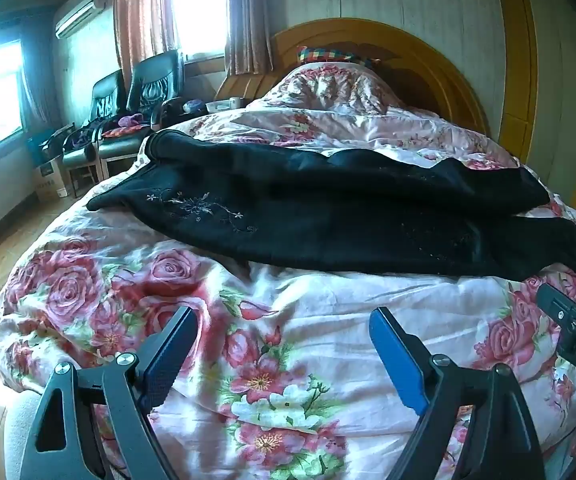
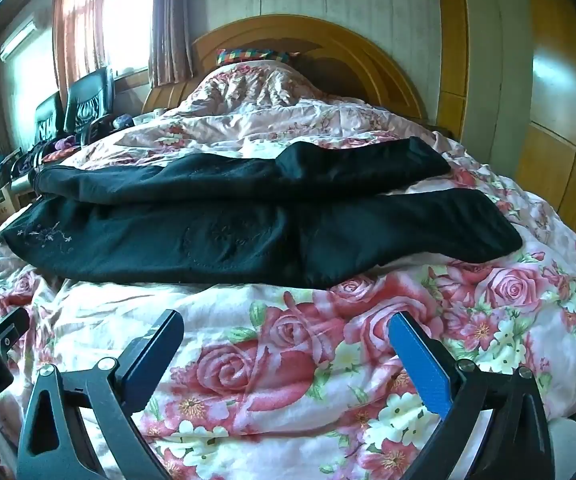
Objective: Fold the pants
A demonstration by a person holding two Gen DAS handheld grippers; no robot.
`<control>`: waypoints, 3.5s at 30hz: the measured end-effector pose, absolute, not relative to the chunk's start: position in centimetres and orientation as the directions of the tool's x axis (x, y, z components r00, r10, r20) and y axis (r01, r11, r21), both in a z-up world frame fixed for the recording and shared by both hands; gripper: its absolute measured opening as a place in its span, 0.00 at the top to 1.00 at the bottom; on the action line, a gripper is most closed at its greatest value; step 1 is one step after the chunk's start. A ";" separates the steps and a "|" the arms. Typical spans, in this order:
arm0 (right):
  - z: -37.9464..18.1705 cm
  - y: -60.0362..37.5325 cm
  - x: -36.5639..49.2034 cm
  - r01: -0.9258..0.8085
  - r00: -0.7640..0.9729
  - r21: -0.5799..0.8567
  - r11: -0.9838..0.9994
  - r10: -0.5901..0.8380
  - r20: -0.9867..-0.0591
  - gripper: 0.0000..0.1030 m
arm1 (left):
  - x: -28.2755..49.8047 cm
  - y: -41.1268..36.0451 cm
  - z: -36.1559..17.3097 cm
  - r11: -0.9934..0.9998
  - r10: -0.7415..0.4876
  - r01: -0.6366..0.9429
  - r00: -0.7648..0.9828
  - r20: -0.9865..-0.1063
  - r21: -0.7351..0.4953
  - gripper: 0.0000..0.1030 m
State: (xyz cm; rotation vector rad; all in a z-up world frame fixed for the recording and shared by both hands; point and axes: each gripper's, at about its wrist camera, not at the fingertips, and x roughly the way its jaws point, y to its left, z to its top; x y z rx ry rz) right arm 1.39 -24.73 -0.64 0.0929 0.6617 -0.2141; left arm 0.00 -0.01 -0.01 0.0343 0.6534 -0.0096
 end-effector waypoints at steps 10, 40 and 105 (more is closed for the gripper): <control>-0.7 -24.8 1.4 0.224 0.767 0.019 0.974 -0.164 -0.621 0.00 | 0.1 0.3 0.3 0.999 0.002 0.019 0.790 -0.613 0.026 0.13; -1.1 -24.8 1.6 0.224 0.759 0.021 0.974 -0.161 -0.631 0.00 | 0.8 0.4 -1.3 1.000 -0.005 0.017 0.729 -0.684 0.011 0.13; -9.8 -43.1 11.2 0.272 0.830 0.764 0.585 0.258 -0.494 0.91 | 19.9 16.9 -5.4 0.875 -0.102 -0.250 0.742 -0.663 -0.415 0.93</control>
